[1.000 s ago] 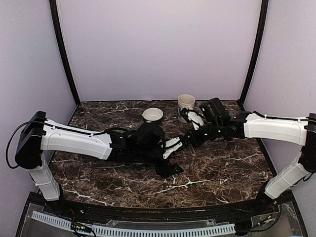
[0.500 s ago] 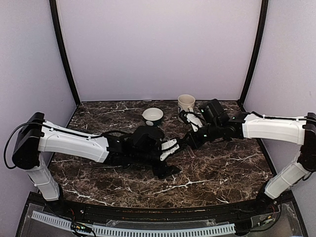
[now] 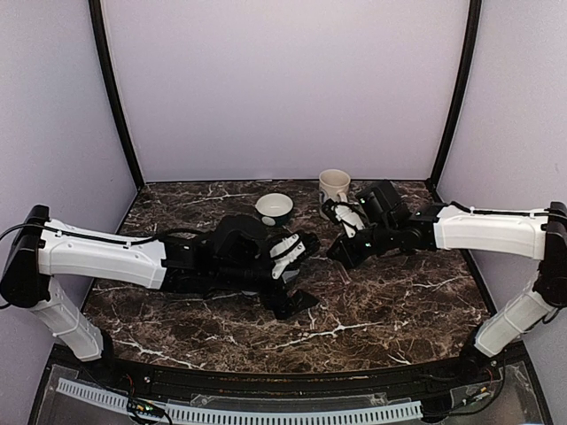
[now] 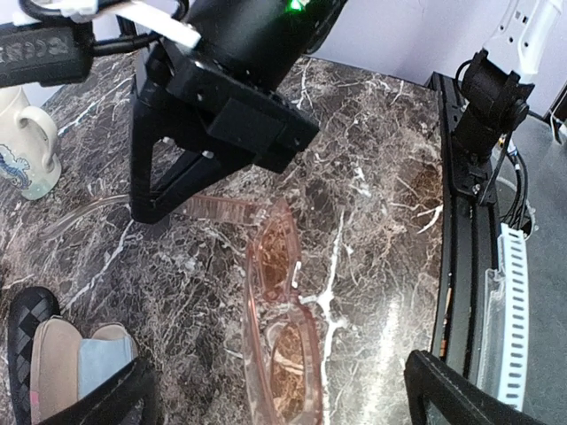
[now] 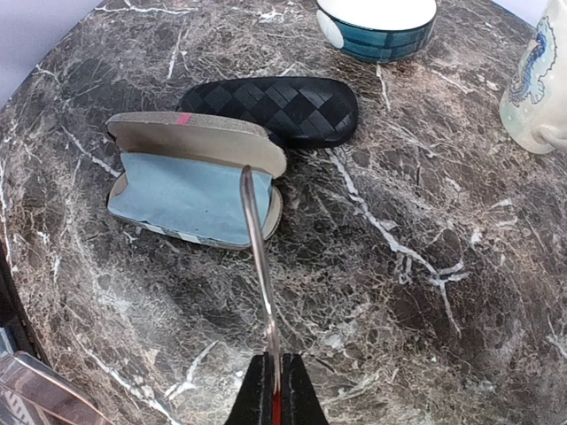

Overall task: Organize the sunglasses
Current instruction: Fold the left temple of the sunglasses on the sunglasses, then hold the sunglasses.

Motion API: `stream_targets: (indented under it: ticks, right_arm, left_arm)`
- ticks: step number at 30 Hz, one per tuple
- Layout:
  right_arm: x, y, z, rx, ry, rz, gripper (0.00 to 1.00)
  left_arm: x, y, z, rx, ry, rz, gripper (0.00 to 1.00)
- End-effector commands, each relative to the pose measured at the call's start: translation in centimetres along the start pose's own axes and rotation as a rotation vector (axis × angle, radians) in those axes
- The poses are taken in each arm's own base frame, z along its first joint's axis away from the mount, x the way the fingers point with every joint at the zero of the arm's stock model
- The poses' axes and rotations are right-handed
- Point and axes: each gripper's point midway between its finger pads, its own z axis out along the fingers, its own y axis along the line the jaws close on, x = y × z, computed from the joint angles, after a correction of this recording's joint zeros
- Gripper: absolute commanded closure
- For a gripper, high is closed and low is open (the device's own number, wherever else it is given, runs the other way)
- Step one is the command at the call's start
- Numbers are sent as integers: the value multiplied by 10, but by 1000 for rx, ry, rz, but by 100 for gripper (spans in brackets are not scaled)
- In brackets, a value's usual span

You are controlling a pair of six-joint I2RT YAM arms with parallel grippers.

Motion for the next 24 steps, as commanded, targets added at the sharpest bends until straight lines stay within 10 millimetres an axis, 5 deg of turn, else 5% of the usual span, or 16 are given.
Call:
stream_targets:
  ticks: [1, 11, 24]
  right_arm:
    - [-13, 1, -7, 46, -67, -28, 100]
    - [-30, -2, -23, 140, -189, -6, 100]
    - [-43, 0, -35, 196, -287, 26, 100]
  left_arm:
    - [-11, -4, -21, 20, -37, -146, 1]
    - [2, 44, -42, 58, -87, -720, 1]
    - [-11, 37, -24, 190, -113, -851, 1]
